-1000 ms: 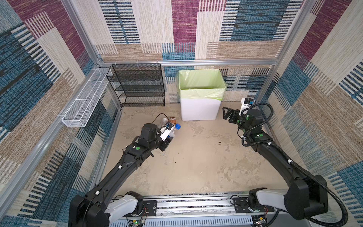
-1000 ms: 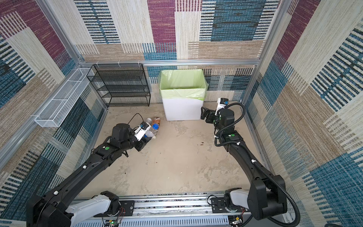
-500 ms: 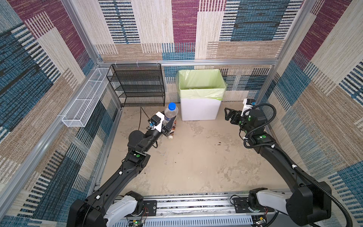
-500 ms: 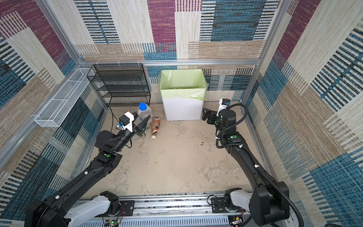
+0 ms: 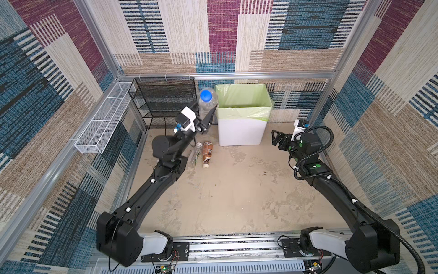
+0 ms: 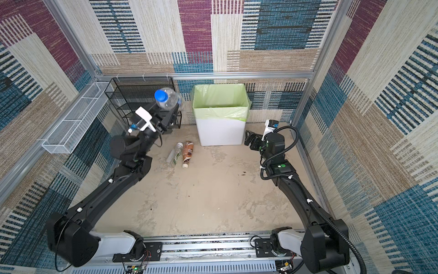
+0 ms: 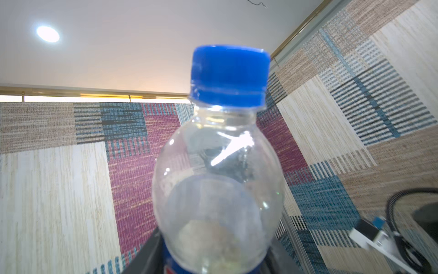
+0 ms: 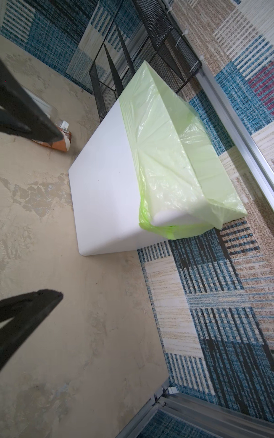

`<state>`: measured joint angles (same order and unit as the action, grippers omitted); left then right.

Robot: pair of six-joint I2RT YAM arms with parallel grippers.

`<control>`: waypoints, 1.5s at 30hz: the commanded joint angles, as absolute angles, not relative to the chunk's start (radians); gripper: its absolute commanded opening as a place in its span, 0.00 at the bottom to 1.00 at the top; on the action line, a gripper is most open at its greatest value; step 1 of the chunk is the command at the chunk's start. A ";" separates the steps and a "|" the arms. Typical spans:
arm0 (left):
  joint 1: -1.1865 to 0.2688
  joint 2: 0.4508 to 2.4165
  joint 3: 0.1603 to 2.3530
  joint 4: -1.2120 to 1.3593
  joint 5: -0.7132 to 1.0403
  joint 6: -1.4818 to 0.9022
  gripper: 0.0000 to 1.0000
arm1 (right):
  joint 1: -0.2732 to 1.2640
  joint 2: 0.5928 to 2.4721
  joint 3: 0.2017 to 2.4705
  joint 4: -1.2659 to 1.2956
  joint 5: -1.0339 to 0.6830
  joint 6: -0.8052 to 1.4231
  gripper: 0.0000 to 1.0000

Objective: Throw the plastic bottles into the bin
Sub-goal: 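Lift the Pepsi bottle with the left gripper and carry it over the bin, then open the left gripper over the bin and lower it toward the clear bottle, then position the left gripper around the white-capped clear bottle and close it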

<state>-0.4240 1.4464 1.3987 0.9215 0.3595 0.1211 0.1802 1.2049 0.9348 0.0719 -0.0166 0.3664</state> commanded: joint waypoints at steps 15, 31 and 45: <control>-0.428 1.943 2.261 0.016 0.307 0.048 0.99 | 0.198 1.119 0.943 0.008 -0.003 0.359 0.98; -0.234 1.472 1.286 -0.007 0.035 -0.005 0.95 | 0.247 1.254 0.932 0.009 -0.059 0.358 0.98; -0.179 1.615 1.092 -0.058 -0.053 0.060 0.87 | 0.264 1.278 0.879 0.062 -0.061 0.378 0.98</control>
<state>-0.1738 1.5879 1.0828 -0.0399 -0.0235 0.0307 0.2619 1.2766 0.8833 0.0185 -0.0597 0.3656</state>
